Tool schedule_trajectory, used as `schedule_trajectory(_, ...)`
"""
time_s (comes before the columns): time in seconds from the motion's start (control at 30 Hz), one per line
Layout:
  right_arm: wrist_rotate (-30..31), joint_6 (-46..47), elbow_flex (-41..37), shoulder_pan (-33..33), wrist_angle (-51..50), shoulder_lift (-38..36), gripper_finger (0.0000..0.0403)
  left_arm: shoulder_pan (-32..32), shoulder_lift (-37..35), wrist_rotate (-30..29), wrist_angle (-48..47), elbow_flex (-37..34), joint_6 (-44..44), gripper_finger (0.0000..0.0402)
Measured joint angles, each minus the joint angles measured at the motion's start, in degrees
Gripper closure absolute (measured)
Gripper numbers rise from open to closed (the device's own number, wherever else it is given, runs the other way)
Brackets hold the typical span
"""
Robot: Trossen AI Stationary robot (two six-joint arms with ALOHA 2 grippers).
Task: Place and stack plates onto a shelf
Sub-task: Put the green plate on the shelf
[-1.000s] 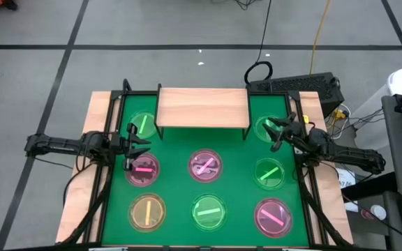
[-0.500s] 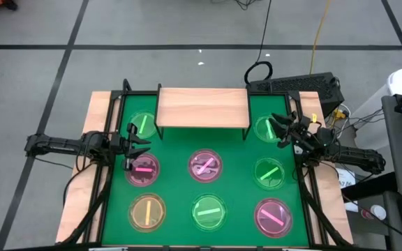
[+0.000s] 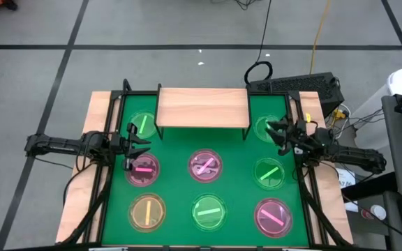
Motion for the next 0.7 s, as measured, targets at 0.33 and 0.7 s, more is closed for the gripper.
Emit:
schedule_trajectory(0.33, -0.6, -3.8, 16.8, 0.0, -21.6, 15.1, 0.0243, 0.0, 0.0, 0.0, 0.0, 0.0, 0.5, 0.0289)
schedule_trajectory(0.7, 4.2, -4.8, 19.1, 0.0, -39.0, 29.2, 0.0243, 0.0, 0.0, 0.0, 0.0, 0.0, -1.3, 0.0289)
